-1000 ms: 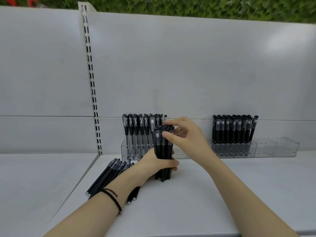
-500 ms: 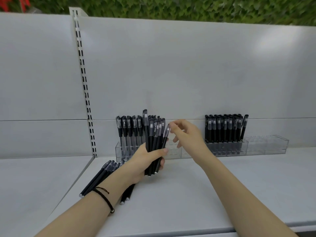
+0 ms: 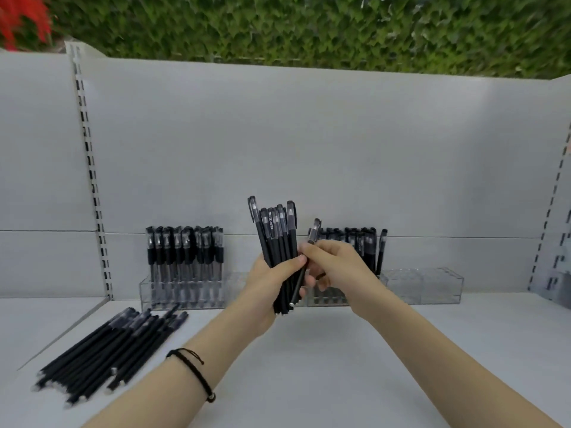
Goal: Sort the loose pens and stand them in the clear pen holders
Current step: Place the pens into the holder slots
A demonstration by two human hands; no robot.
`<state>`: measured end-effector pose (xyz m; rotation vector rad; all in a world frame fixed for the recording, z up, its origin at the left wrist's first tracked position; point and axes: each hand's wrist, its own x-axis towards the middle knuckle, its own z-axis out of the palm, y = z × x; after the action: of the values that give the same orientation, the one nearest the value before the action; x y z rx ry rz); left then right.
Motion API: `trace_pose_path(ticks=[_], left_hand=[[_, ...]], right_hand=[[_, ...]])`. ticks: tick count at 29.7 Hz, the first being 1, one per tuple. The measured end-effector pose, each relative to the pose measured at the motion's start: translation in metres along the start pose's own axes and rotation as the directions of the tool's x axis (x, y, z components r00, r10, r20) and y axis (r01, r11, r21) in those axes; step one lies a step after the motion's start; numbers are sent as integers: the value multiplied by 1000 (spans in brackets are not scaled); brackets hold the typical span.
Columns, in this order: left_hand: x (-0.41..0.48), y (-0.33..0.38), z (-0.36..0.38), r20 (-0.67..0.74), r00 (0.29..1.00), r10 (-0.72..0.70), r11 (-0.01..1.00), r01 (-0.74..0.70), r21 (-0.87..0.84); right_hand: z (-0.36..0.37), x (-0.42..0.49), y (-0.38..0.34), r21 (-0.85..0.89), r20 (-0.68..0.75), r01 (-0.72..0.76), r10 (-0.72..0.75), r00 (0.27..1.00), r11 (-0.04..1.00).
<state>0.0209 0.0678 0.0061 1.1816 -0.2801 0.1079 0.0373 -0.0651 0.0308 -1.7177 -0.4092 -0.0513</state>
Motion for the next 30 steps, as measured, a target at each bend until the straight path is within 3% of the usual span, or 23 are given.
trace_pose_path(ticks=[11,17,20,23,30], left_hand=[[39,-33,107,-114,988,104,994,-101,31],[46,-56,114,-225,969,107,984,-70,164],[47,-64,105,-304,951,55,973,18,231],[44,-66,98,-287,958,-2,955,87,284],[45,-72,101,-222,975,-19,979,63,194]], right_hand=[[-120,17,2,-63,5,79,-79,997,995],[-150,30,23,-16,-215,183,-183,959,983],[-159,34,39,-93,-290,225,-243,925,970],[-165,37,51,-269,-329,285,-366,870,920],[-166,44,71,-554,-122,247,-372,920,795]])
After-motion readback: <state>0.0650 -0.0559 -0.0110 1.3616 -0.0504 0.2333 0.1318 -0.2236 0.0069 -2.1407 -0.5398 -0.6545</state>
